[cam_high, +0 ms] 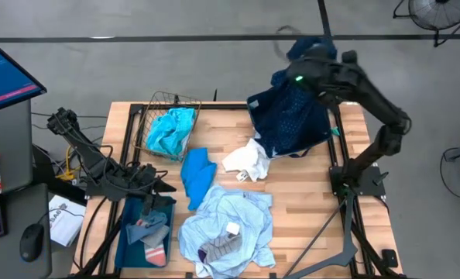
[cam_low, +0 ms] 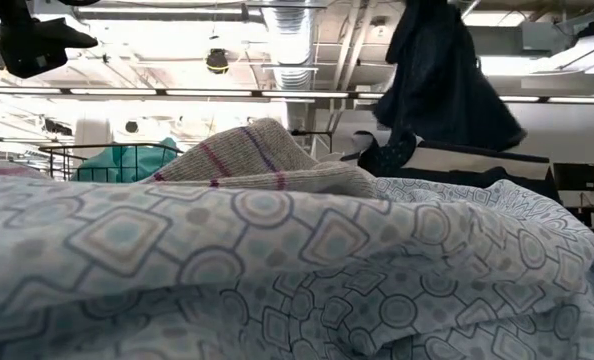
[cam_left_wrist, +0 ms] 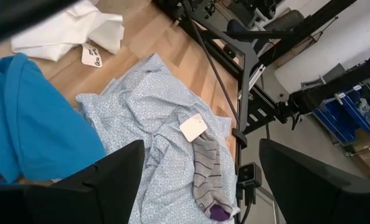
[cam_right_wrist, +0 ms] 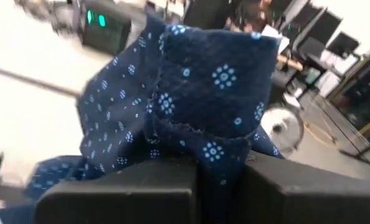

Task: Pick & Place Cloths
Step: Put the dark blue polo shirt into the blue laundry bin

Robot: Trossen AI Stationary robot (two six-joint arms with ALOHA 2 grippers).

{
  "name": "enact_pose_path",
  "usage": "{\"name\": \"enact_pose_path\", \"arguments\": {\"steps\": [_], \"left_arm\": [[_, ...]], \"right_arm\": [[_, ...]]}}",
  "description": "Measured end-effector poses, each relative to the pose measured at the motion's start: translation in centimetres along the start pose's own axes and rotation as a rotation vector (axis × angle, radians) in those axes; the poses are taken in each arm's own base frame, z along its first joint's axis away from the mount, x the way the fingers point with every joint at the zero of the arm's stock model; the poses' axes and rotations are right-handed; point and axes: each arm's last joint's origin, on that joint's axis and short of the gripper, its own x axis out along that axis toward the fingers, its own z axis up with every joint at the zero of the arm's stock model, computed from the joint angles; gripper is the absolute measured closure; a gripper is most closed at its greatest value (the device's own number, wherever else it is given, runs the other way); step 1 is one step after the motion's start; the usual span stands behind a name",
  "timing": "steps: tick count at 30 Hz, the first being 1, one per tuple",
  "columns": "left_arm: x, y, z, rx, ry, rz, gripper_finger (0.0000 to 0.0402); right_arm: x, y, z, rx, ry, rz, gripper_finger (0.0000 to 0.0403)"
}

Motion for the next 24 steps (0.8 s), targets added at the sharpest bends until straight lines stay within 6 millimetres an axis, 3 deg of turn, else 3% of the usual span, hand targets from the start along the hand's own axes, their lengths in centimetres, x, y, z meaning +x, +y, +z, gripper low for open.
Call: {"name": "enact_pose_path", "arguments": {"steps": [9, 15, 19, 24], "left_arm": [[0.0, 0.0, 0.0, 0.000, 0.000, 0.000, 0.0101], [0.0, 0.0, 0.0, 0.000, 0.000, 0.000, 0.0101], [0.0, 0.0, 0.0, 0.000, 0.000, 0.000, 0.0101], [0.0, 0.0, 0.0, 0.000, -0.003, 0.002, 0.0101]], "right_arm": [[1.0, 7.7, -5.9, -0.111, 0.185, 0.147, 0.0398], [1.6, 10.7, -10.2, -0.189, 0.389, 0.317, 0.0398], [3.8, 12.0, -12.6, -0.237, 0.527, 0.423, 0.0398], [7.8, 12.9, -14.7, -0.169, 0.647, 0.545, 0.0398]]}}
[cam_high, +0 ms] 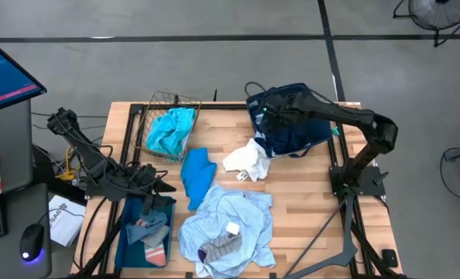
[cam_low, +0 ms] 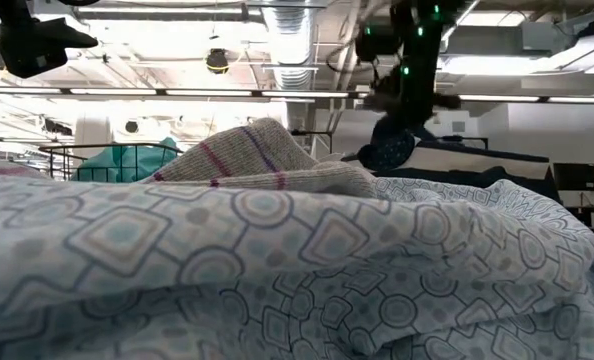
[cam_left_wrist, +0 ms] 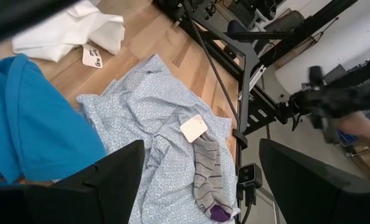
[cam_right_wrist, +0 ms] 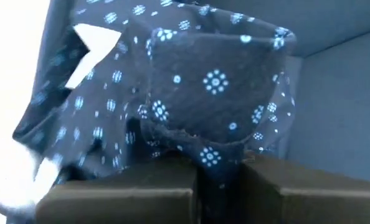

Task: Pick & Place Cloths
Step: Put the dark blue polo shirt into the blue laundry bin

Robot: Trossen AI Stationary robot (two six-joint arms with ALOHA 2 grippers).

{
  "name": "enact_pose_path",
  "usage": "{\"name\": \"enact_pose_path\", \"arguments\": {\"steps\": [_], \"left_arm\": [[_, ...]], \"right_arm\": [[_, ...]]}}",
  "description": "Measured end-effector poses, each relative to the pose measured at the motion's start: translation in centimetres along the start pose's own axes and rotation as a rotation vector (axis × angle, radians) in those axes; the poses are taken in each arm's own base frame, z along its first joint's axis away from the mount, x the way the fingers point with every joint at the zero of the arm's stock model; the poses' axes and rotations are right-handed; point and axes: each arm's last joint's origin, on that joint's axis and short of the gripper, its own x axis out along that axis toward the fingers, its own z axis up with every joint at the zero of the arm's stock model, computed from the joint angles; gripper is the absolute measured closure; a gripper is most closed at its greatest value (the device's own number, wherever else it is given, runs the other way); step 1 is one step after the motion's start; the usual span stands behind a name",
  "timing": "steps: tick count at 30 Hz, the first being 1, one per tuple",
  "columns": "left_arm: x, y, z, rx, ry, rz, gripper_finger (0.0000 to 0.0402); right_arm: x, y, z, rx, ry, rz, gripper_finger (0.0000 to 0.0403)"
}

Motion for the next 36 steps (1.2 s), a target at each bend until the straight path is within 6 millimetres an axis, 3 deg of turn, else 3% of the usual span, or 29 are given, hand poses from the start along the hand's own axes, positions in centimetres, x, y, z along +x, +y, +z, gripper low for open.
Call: {"name": "enact_pose_path", "arguments": {"steps": [5, 11, 14, 18, 23, 29, 33, 36], "left_arm": [[0.0, 0.0, 0.0, 0.000, -0.006, 0.002, 0.0101], [0.0, 0.0, 0.1, -0.001, -0.029, 0.015, 0.0101], [0.0, 0.1, 0.2, -0.002, -0.057, 0.031, 0.0101], [0.0, 0.1, 0.2, -0.002, -0.071, 0.040, 0.0101], [0.0, 0.1, 0.2, -0.002, -0.072, 0.040, 0.0101], [0.0, 0.1, 0.2, -0.002, -0.076, 0.042, 0.0101], [0.0, 0.1, 0.2, -0.002, -0.076, 0.042, 0.0101], [0.0, 0.1, 0.2, -0.002, -0.075, 0.042, 0.0101]], "right_arm": [[3.9, -2.8, -0.3, 0.103, 0.078, -0.013, 0.0398], [8.0, -5.8, -3.0, 0.223, 0.249, -0.057, 0.0396], [9.1, -5.9, -4.2, 0.219, 0.271, -0.065, 0.0380], [9.1, -5.5, -4.5, 0.155, 0.286, -0.032, 0.0332], [7.2, -5.6, -3.6, 0.058, 0.328, -0.031, 0.0243], [1.3, -6.9, -1.5, 0.019, 0.200, 0.027, 0.0130], [-3.4, -8.0, -0.7, 0.069, 0.030, 0.096, 0.0096], [-6.8, -7.3, -1.5, 0.042, -0.101, 0.228, 0.0092]]}}
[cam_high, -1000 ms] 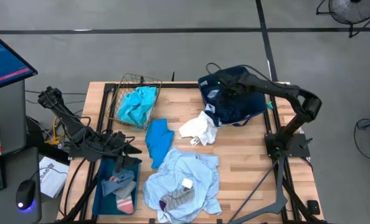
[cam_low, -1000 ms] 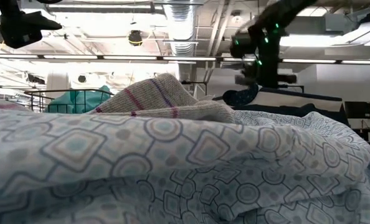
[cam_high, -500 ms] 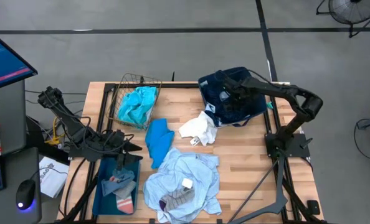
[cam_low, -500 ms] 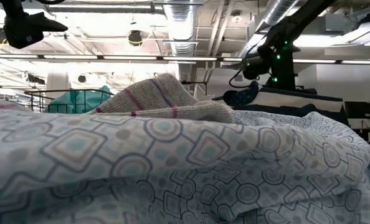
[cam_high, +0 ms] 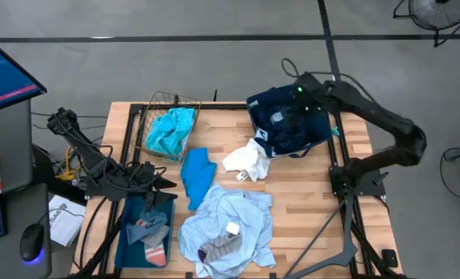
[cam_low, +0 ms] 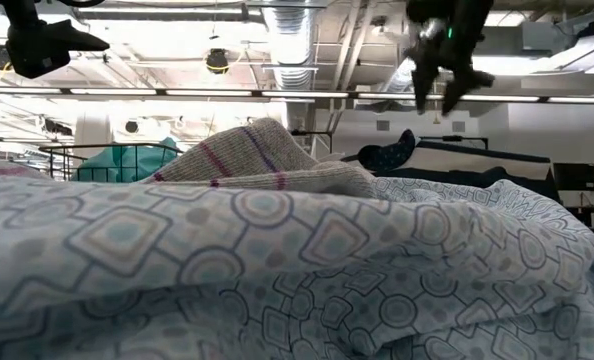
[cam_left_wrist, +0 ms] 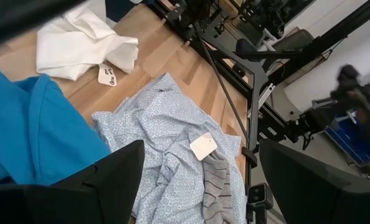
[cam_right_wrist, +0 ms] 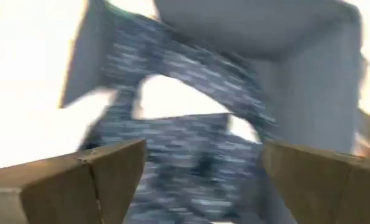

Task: Pick & Place Cloths
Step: Put the dark blue polo shirt into the blue laundry bin

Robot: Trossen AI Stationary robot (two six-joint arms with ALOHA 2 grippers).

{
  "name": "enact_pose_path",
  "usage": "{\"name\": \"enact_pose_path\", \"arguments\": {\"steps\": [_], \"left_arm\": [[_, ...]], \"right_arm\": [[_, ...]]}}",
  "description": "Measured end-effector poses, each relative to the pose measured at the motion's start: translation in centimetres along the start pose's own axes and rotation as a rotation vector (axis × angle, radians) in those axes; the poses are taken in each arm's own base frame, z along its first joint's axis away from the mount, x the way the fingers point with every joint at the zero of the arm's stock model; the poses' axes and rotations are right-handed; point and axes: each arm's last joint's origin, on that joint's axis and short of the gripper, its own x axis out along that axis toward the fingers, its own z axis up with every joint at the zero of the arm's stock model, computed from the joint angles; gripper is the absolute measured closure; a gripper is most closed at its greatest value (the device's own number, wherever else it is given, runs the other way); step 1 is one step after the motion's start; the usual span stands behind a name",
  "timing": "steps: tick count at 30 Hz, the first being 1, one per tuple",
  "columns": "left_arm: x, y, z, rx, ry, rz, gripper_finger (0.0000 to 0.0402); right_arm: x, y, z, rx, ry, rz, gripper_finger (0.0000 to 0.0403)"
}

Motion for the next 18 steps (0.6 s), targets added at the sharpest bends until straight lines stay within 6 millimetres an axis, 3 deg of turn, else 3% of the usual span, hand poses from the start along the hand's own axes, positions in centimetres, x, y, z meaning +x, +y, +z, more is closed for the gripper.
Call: {"name": "enact_pose_path", "arguments": {"steps": [4, 8, 18], "left_arm": [[0.0, 0.0, 0.0, 0.000, 0.001, 0.000, 0.0101], [0.0, 0.0, 0.0, 0.000, 0.001, 0.000, 0.0101], [0.0, 0.0, 0.0, 0.000, 0.004, -0.002, 0.0101]], "right_arm": [[-2.9, 3.5, -2.2, -0.123, -0.071, 0.158, 0.0097], [-3.5, 7.0, -4.4, -0.166, -0.071, 0.161, 0.0099], [1.4, 12.7, -7.0, -0.276, 0.075, 0.051, 0.0099]]}}
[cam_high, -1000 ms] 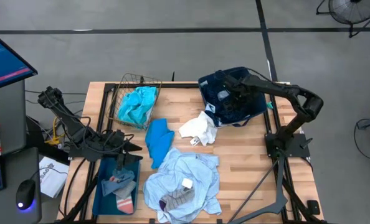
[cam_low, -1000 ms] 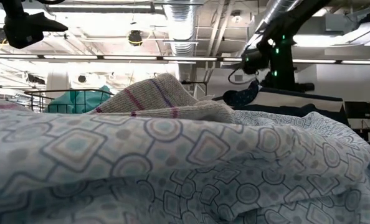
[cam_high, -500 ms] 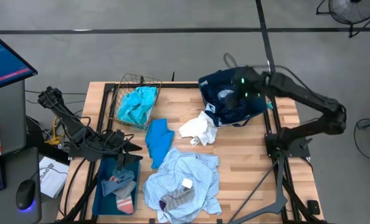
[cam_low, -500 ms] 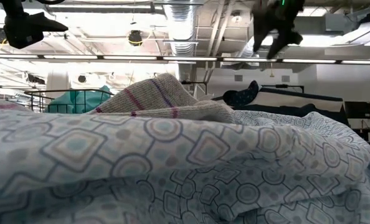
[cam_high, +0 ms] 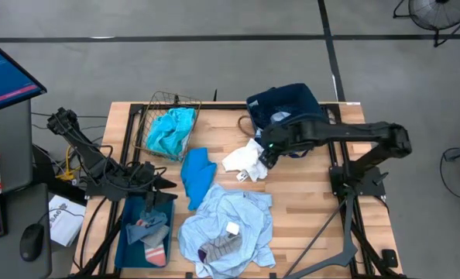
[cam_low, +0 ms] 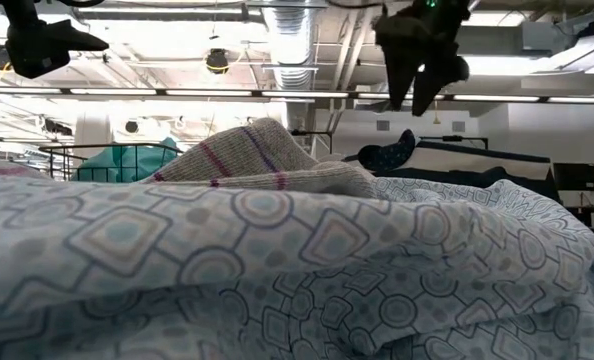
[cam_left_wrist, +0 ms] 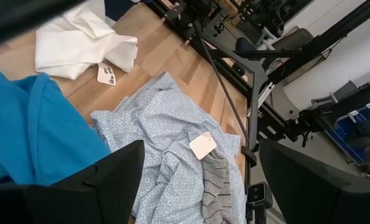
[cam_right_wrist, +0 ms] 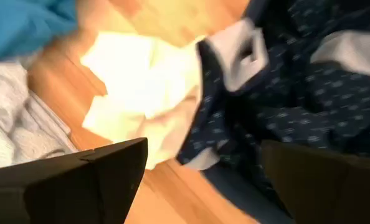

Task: Pick & Place Cloths
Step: Put the dark blue polo shirt into the blue laundry bin

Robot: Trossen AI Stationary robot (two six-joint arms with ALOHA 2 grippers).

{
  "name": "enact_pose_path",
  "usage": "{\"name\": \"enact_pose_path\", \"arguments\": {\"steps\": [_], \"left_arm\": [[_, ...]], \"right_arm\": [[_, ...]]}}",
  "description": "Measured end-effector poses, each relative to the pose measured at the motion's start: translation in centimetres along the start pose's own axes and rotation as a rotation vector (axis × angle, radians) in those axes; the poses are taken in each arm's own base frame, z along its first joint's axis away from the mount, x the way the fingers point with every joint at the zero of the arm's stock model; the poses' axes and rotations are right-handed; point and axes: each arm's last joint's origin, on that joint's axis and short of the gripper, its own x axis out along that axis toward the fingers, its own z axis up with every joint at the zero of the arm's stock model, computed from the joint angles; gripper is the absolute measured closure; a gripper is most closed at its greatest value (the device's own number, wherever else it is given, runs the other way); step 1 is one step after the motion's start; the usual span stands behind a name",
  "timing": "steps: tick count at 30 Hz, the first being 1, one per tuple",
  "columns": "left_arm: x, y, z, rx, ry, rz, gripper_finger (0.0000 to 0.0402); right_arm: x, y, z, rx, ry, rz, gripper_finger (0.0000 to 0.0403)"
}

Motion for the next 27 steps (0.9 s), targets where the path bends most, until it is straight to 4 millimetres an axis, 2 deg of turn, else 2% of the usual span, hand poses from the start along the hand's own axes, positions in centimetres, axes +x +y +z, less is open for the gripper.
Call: {"name": "enact_pose_path", "arguments": {"steps": [5, 10, 14, 23, 25, 27], "left_arm": [[0.0, 0.0, 0.0, 0.000, 0.000, 0.000, 0.0101], [0.0, 0.0, 0.0, -0.001, -0.001, -0.001, 0.0101], [0.0, 0.0, 0.0, -0.001, -0.001, 0.000, 0.0101], [0.0, 0.0, 0.0, -0.001, -0.002, 0.001, 0.0101], [0.0, 0.0, 0.0, -0.001, -0.004, 0.002, 0.0101], [0.0, 0.0, 0.0, -0.001, -0.005, 0.002, 0.0101]], "right_arm": [[1.5, 0.4, -0.1, -0.005, 0.070, -0.024, 0.0099], [1.5, 0.2, 0.1, 0.017, 0.074, -0.017, 0.0117], [1.5, 0.1, -0.1, 0.029, 0.099, -0.020, 0.0181], [1.7, -0.5, 0.2, 0.043, 0.097, -0.045, 0.0376], [1.8, -0.7, 0.3, 0.042, 0.095, -0.051, 0.0393], [1.8, -0.9, 0.4, 0.050, 0.094, -0.056, 0.0394]]}}
